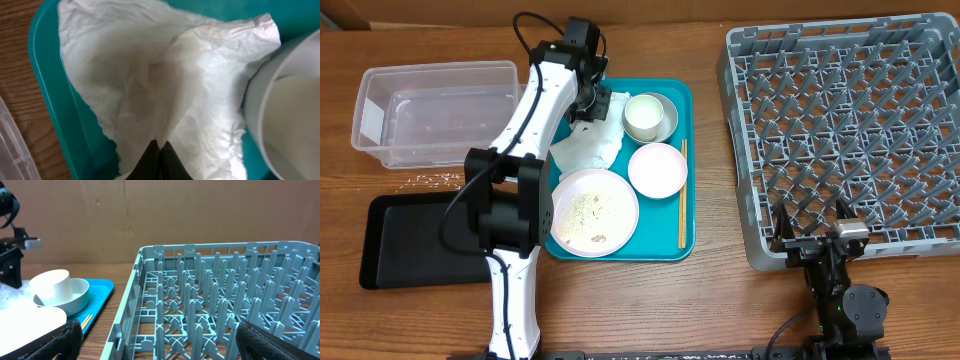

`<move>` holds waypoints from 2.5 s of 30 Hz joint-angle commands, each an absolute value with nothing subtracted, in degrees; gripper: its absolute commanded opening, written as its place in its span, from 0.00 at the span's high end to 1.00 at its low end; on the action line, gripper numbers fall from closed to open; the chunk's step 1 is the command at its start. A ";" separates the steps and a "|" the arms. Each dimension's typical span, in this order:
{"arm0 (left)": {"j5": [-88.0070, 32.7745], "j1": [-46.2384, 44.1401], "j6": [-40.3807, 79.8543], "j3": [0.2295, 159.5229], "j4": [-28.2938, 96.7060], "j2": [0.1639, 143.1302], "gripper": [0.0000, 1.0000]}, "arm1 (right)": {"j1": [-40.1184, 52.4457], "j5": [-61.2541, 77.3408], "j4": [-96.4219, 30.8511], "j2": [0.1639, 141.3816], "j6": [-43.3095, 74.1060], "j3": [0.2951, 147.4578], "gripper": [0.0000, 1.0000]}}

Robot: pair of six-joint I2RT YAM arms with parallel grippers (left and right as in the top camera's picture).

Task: Sort waste into correct bins and load items into the dishwasher
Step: 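Close the left gripper on the white tissue and lift it, then carry the tissue left and release it into the clear bin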

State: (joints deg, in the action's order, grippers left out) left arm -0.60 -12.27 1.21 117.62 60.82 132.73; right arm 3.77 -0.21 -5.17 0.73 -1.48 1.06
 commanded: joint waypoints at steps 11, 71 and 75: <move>-4.71 -12.01 5.39 119.81 64.55 122.63 0.96 | 3.51 0.03 -4.80 0.16 -1.54 0.47 0.00; -17.10 13.06 10.13 119.74 65.04 117.89 0.06 | 3.51 0.05 -4.80 0.16 -1.54 0.47 0.00; -27.73 10.79 1.13 119.74 65.12 114.30 0.00 | 3.51 0.03 -4.80 0.16 -1.54 0.47 0.00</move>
State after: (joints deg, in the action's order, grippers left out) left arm -14.55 13.02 12.01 119.31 65.04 120.05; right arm 3.77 -0.21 -5.15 0.73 -1.50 1.06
